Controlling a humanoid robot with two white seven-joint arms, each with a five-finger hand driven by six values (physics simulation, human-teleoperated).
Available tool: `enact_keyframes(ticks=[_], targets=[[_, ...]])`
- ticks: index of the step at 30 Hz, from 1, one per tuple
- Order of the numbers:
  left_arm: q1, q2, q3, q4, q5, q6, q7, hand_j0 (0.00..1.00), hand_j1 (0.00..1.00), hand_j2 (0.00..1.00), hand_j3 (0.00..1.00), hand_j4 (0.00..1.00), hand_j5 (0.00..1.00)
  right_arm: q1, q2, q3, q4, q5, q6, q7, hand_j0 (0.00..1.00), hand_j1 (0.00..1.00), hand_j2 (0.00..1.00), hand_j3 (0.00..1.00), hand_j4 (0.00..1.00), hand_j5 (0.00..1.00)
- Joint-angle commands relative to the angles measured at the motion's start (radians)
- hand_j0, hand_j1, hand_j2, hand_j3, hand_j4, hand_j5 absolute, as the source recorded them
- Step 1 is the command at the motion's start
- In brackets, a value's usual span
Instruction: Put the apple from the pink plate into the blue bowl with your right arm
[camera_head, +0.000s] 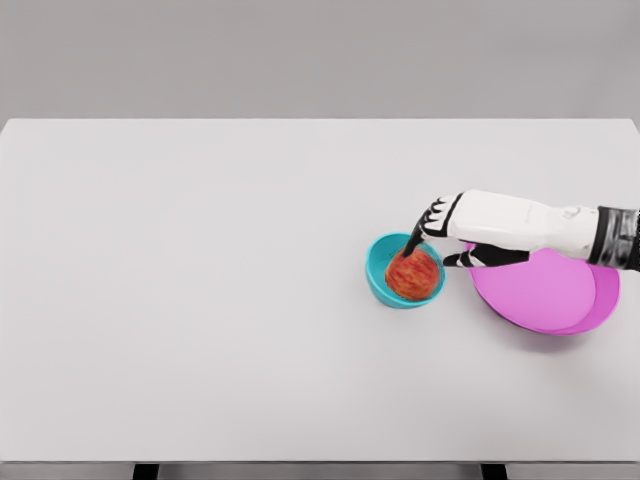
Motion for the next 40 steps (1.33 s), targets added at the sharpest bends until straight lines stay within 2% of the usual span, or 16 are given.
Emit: enact_keyframes(ticks=[1,12,14,15,16,20,22,23,25,26,28,40], targets=[[0.000,0.000,0.000,0.000,0.000,-0.001,0.000,1.00,1.00,1.00,1.00,1.00,1.00,0.000,0.003,0.009,0.000,-0.007,0.003,0.000,1.00,1.00,1.00,1.00,1.00,1.00],[0.000,0.000,0.000,0.000,0.000,0.000,0.000,1.00,1.00,1.00,1.00,1.00,1.00,-0.006,-0.012,-0.008,-0.034,-0.011,0.003,0.000,1.00,1.00,1.00,1.00,1.00,1.00],[0.000,0.000,0.000,0.000,0.000,0.000,0.000,1.00,1.00,1.00,1.00,1.00,1.00,0.002,-0.045,-0.077,-0.031,-0.019,0.003,0.000,1.00,1.00,1.00,1.00,1.00,1.00],[0.000,0.000,0.000,0.000,0.000,-0.001,0.000,1.00,1.00,1.00,1.00,1.00,1.00,0.012,-0.092,-0.129,-0.030,-0.022,0.003,0.000,1.00,1.00,1.00,1.00,1.00,1.00],[0.000,0.000,0.000,0.000,0.000,0.000,0.000,1.00,1.00,1.00,1.00,1.00,1.00,0.017,-0.108,-0.146,-0.022,-0.022,0.003,0.000,1.00,1.00,1.00,1.00,1.00,1.00],[0.000,0.000,0.000,0.000,0.000,-0.001,0.000,1.00,1.00,1.00,1.00,1.00,1.00,0.083,-0.115,-0.238,0.042,-0.021,0.003,0.000,1.00,1.00,1.00,1.00,1.00,1.00],[0.000,0.000,0.000,0.000,0.000,0.000,0.000,1.00,1.00,1.00,1.00,1.00,1.00,0.097,-0.104,-0.241,0.070,-0.015,0.003,0.000,1.00,1.00,1.00,1.00,1.00,1.00],[0.000,0.000,0.000,0.000,0.000,0.000,0.000,1.00,1.00,1.00,1.00,1.00,1.00,0.100,-0.075,-0.241,0.081,-0.015,0.003,0.000,1.00,1.00,1.00,1.00,1.00,1.00],[0.000,0.000,0.000,0.000,0.000,-0.001,0.000,1.00,1.00,1.00,1.00,1.00,1.00,0.103,0.038,-0.260,0.090,-0.011,0.003,0.000,1.00,1.00,1.00,1.00,1.00,1.00],[0.000,0.000,0.000,0.000,0.000,0.000,0.000,1.00,1.00,1.00,1.00,1.00,1.00,0.117,0.070,-0.287,0.096,-0.011,0.003,0.000,1.00,1.00,1.00,1.00,1.00,1.00],[0.000,0.000,0.000,0.000,0.000,-0.001,0.000,1.00,1.00,1.00,1.00,1.00,1.00,0.144,0.081,-0.318,0.096,-0.010,0.003,0.000,1.00,1.00,1.00,1.00,1.00,1.00],[-0.005,0.000,-0.005,-0.001,0.000,0.002,0.003,1.00,1.00,1.00,1.00,1.00,1.00,0.146,0.081,-0.323,0.098,-0.008,0.003,0.000,1.00,1.00,1.00,1.00,1.00,1.00]])
